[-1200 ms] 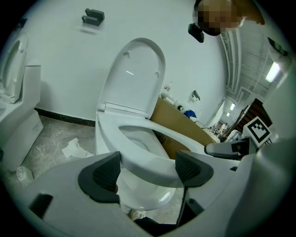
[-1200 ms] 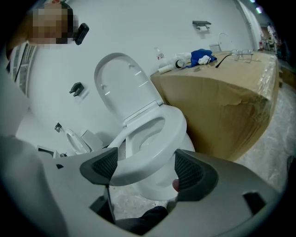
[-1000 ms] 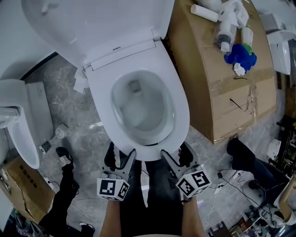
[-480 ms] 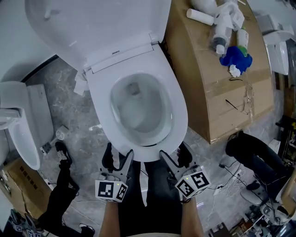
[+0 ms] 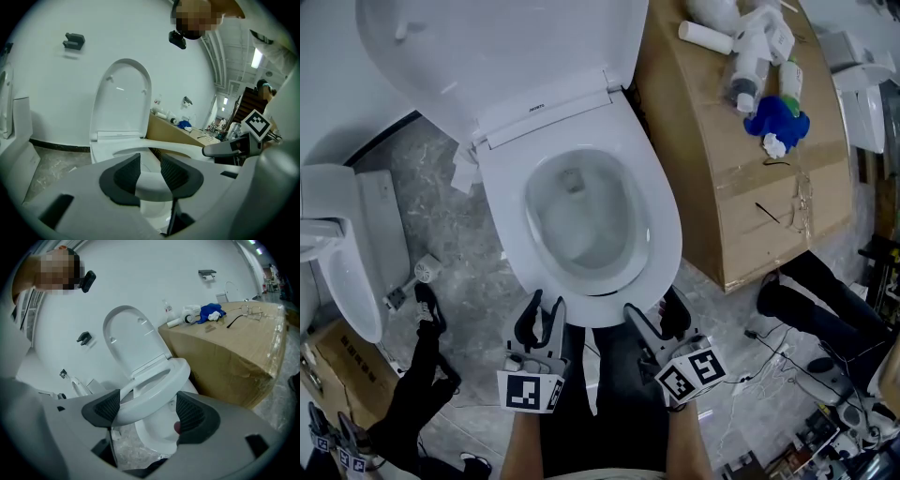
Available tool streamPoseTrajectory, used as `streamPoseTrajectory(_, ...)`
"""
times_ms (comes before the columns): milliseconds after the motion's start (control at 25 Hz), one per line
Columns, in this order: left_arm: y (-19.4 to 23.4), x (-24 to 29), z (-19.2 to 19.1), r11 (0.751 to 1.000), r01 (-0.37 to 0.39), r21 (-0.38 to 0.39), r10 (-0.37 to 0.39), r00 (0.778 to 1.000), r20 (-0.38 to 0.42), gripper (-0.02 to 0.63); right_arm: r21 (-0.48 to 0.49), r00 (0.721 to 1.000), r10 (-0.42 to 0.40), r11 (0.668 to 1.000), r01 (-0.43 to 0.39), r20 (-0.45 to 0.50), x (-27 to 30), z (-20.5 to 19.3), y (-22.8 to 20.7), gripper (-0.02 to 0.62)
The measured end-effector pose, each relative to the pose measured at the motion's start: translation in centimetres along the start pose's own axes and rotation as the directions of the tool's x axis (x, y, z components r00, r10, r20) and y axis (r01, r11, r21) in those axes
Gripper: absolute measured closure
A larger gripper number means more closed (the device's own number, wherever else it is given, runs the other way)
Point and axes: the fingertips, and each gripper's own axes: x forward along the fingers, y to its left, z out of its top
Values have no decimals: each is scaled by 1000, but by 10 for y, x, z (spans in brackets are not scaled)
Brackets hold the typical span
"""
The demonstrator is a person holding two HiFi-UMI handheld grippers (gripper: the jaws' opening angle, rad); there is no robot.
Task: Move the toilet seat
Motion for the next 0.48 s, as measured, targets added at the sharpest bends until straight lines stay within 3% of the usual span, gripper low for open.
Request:
streamPoseTrajectory(200,-9,3,11,999,14,49,-15,1000,16,502,2,1000,7,1000,-7,17,-1,9,5,215)
streamPoseTrajectory(480,-11,5,17,998,28,55,-29,1000,12,526,6,999,14,1000,-14,44,-3,22,12,215)
